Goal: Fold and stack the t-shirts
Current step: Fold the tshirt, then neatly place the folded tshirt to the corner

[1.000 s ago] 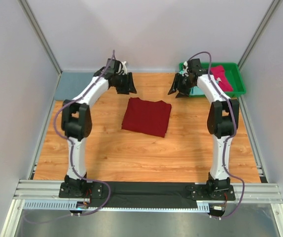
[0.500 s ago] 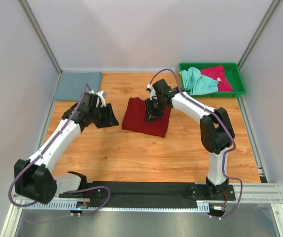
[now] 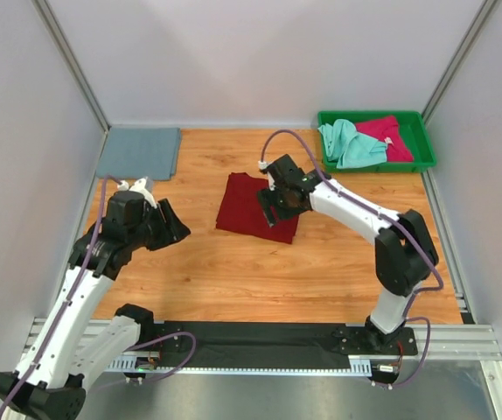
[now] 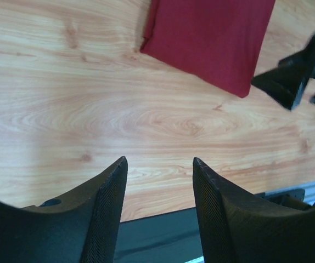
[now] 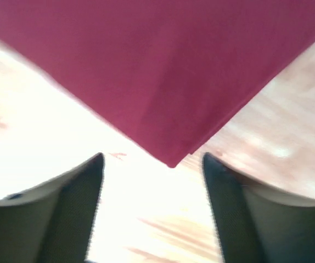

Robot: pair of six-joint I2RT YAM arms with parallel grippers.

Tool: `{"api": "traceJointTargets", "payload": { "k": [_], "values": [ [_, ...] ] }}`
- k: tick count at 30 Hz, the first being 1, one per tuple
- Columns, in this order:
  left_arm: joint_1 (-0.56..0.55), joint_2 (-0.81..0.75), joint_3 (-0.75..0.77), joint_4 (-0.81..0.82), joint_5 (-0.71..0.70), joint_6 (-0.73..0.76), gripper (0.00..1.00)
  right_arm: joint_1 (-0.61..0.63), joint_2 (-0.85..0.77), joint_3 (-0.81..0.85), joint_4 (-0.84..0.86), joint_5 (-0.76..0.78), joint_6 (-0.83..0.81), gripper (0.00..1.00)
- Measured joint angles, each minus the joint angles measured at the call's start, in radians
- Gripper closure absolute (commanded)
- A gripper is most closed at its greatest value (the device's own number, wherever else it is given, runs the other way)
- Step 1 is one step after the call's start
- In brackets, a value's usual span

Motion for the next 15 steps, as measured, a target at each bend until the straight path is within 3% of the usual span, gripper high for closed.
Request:
{"api": "traceJointTargets", "payload": {
  "k": [2, 3, 9, 12, 15],
  "values": [
    [0.000, -0.033, 0.021, -0.046, -0.055, -0.026, 0.42, 0.084, -0.066, -0.006, 0.038, 0.093, -0.063, 0.02],
    [0.000, -0.050, 0.034, -0.071, -0.089, -0.041, 0.42, 0.137, -0.097, -0.016, 0.071, 0.137, -0.097, 0.00],
    [-0.001, -0.172, 0.104, -0.201, -0.289, -0.109, 0.42, 0.407, -0.089, -0.113, 0.263, 0.389, -0.367, 0.00],
    [-0.001, -0.200, 0.153, -0.276, -0.360, -0.132, 0.43, 0.457, 0.021, -0.106, 0.308, 0.481, -0.450, 0.00],
    [-0.001, -0.203, 0.183, -0.331, -0.395, -0.147, 0.43, 0.468, 0.133, -0.071, 0.335, 0.543, -0.499, 0.10]
  ]
}}
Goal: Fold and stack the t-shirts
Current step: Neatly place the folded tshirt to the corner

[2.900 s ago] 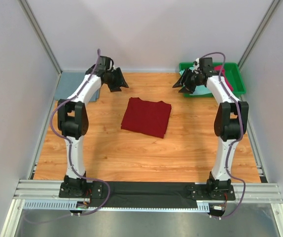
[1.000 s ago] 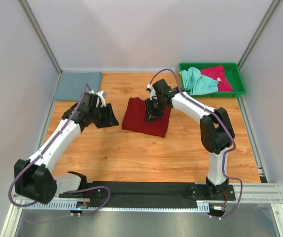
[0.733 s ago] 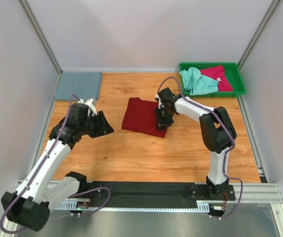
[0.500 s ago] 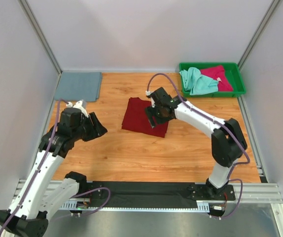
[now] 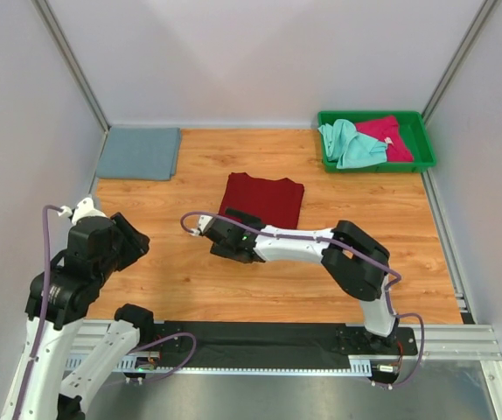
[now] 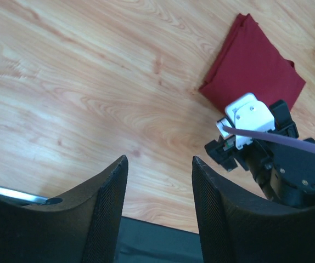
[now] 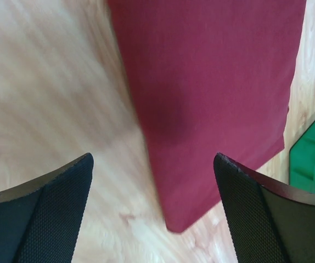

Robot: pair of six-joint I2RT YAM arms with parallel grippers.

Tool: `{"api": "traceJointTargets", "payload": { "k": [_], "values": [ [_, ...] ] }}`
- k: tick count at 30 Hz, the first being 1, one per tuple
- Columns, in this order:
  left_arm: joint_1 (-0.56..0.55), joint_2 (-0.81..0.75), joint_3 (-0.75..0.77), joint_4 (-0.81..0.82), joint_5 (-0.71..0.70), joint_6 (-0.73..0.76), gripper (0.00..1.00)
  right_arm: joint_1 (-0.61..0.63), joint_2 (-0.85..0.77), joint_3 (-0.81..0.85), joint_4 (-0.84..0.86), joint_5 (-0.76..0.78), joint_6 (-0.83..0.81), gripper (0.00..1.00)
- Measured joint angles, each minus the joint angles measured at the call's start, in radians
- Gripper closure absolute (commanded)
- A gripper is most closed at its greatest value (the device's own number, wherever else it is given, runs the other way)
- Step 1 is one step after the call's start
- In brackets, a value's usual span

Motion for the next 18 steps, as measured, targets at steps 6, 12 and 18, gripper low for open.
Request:
{"api": "traceJointTargets", "payload": {
  "k": [6, 12, 18],
  "values": [
    [0.000, -0.066, 0.002, -0.077, -0.020, -0.029, 0.43, 0.018, 0.131, 0.094, 0.063, 0.068, -0.052, 0.18],
    [0.000, -0.082, 0.008, -0.116, -0.027, -0.041, 0.40, 0.034, 0.217, 0.159, 0.111, 0.092, -0.122, 0.34],
    [0.000, -0.007, 0.056, -0.145, -0.019, -0.043, 0.30, 0.019, 0.266, 0.195, 0.127, 0.080, -0.167, 0.72]
  ]
}}
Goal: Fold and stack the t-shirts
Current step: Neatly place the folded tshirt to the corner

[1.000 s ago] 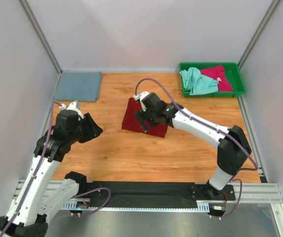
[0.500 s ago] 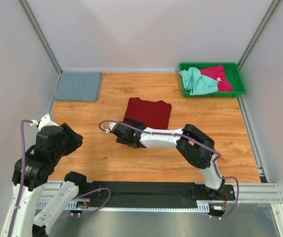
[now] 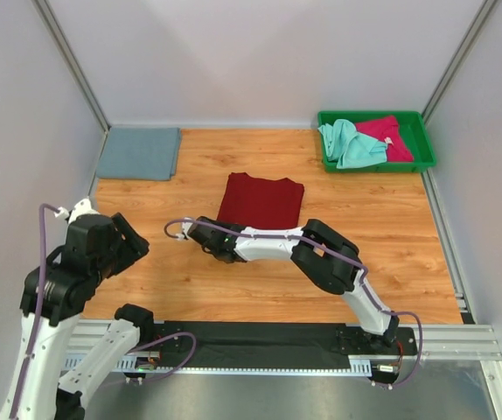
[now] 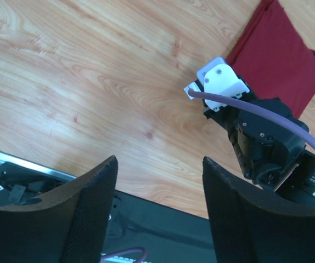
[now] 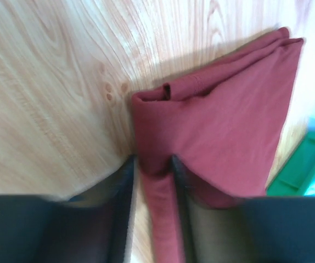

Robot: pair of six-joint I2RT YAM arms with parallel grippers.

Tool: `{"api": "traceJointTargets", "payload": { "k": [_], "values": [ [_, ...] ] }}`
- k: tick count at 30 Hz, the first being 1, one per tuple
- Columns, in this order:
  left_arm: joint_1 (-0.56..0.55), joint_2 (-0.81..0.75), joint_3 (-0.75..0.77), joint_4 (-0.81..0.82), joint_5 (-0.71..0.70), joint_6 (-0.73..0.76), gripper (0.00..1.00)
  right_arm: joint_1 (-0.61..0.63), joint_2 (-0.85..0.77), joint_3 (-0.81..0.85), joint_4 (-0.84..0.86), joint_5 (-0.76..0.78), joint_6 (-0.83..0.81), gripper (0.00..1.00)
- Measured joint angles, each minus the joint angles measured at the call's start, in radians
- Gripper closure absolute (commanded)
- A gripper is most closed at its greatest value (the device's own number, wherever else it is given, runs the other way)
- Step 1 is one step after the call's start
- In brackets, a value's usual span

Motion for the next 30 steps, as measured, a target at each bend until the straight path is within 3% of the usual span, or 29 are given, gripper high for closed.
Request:
{"api": "traceJointTargets", "payload": {
  "k": [3, 6, 10, 15, 21, 26, 30],
  "values": [
    [0.000, 0.116, 0.059, -0.016, 0.006, -0.002, 0.22, -0.018, 0.003, 0.002, -0.002, -0.032, -0.008, 0.90],
    [0.008, 0.230, 0.124, -0.022, 0.006, -0.004, 0.17, -0.029, -0.001, 0.001, 0.000, -0.053, -0.009, 0.97],
    [0.089, 0.334, 0.208, -0.011, 0.042, 0.000, 0.15, -0.043, -0.056, -0.040, -0.002, -0.090, -0.008, 1.00],
    [0.265, 0.434, 0.216, 0.084, 0.245, -0.006, 0.10, -0.089, -0.200, -0.123, 0.000, -0.162, 0.003, 1.00],
    [0.340, 0.646, 0.054, 0.380, 0.518, -0.026, 0.00, -0.167, -0.299, -0.141, 0.008, -0.252, 0.026, 1.00],
    [0.331, 0.867, -0.114, 0.729, 0.760, -0.105, 0.00, -0.183, -0.303, -0.142, 0.005, -0.311, 0.048, 1.00],
    [0.277, 1.019, -0.147, 0.923, 0.844, -0.166, 0.00, -0.183, -0.303, -0.142, 0.002, -0.336, 0.068, 1.00]
  ]
}}
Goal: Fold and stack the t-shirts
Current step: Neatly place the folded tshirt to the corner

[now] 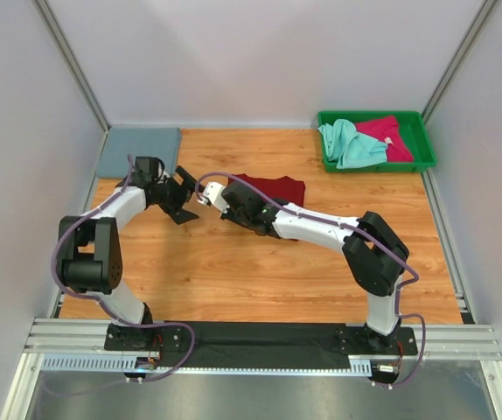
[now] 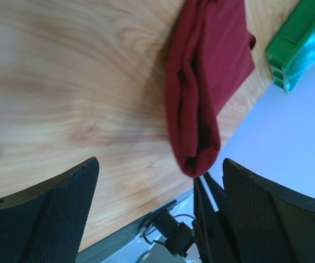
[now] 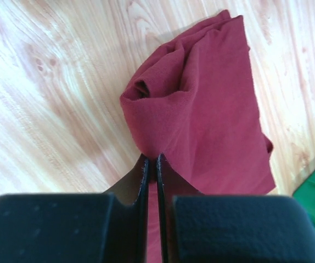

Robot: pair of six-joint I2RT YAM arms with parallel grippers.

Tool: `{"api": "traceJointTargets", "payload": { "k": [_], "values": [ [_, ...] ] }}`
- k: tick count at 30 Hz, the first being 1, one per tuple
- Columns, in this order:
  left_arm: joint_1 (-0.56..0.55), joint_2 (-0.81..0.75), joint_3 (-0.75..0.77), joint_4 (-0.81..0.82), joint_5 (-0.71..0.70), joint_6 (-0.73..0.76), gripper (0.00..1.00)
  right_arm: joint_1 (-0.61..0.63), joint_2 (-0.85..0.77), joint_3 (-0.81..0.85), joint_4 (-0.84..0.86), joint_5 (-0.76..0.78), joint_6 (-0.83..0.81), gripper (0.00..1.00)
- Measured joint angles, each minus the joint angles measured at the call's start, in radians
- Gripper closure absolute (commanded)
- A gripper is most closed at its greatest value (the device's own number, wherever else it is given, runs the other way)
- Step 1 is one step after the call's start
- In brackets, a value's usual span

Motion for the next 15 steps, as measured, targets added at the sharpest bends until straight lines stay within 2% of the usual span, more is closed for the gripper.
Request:
{"api": "traceJointTargets", "payload": {
  "k": [6, 15],
  "values": [
    [-0.110, 0.154, 0.041, 0.190, 0.066, -0.077, 0.00, -0.001, -0.001, 0.000, -0.012, -0.021, 0.034, 1.00],
    [-0.172, 0.351, 0.200, 0.179, 0.083, -0.094, 0.02, -0.013, -0.029, -0.011, -0.012, -0.043, 0.078, 1.00]
  ]
}}
